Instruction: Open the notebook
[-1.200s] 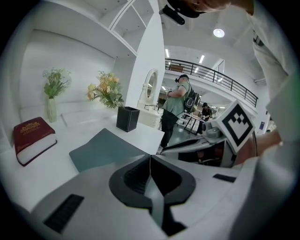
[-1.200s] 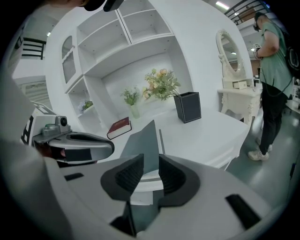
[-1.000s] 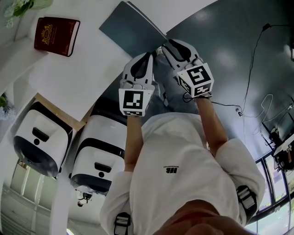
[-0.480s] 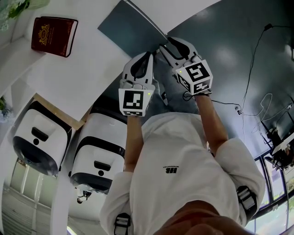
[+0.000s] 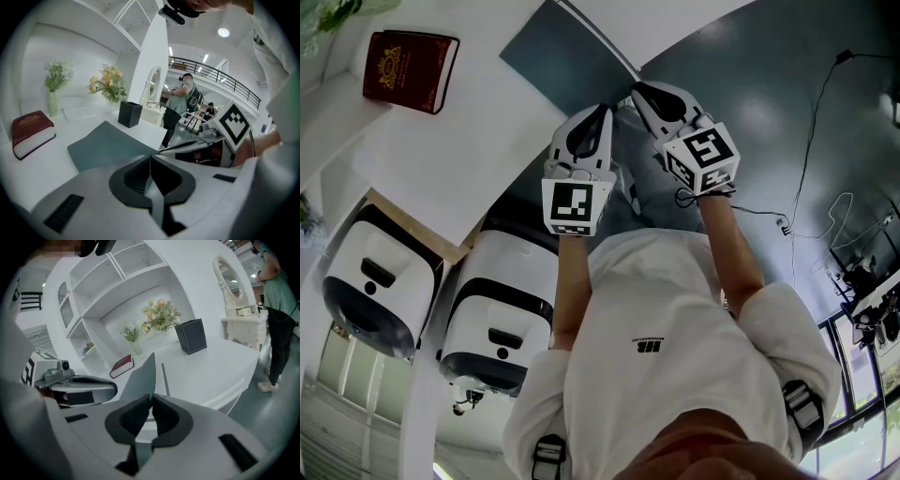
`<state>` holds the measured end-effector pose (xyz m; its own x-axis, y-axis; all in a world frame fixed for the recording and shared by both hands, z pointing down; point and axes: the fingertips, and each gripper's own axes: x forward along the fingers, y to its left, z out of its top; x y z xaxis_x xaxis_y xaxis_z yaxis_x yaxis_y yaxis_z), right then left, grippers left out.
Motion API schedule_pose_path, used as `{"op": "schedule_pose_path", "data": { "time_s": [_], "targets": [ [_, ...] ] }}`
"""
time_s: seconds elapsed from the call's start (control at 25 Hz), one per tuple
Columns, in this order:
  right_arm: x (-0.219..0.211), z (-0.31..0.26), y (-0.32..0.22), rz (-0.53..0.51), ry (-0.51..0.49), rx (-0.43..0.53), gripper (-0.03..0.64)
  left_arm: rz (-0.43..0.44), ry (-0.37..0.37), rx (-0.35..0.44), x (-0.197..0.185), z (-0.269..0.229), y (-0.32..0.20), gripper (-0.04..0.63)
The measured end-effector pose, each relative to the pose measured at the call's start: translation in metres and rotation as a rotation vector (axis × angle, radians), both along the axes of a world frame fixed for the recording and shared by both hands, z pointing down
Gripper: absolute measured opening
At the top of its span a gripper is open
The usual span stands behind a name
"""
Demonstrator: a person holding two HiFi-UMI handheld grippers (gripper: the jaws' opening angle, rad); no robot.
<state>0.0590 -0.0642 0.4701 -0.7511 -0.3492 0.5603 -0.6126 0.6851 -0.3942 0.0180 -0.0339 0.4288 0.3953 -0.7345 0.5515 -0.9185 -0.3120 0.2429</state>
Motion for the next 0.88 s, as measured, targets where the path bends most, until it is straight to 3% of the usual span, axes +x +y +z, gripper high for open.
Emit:
{"op": "schedule_pose_path", "data": {
  "time_s": [0.88],
  "targets": [
    [-0.003, -0.013, -0.009, 0.006, -0.016, 0.042, 0.006, 0.002, -0.008, 0.038, -0.002, -0.007, -0.007, 0.0]
  ]
}}
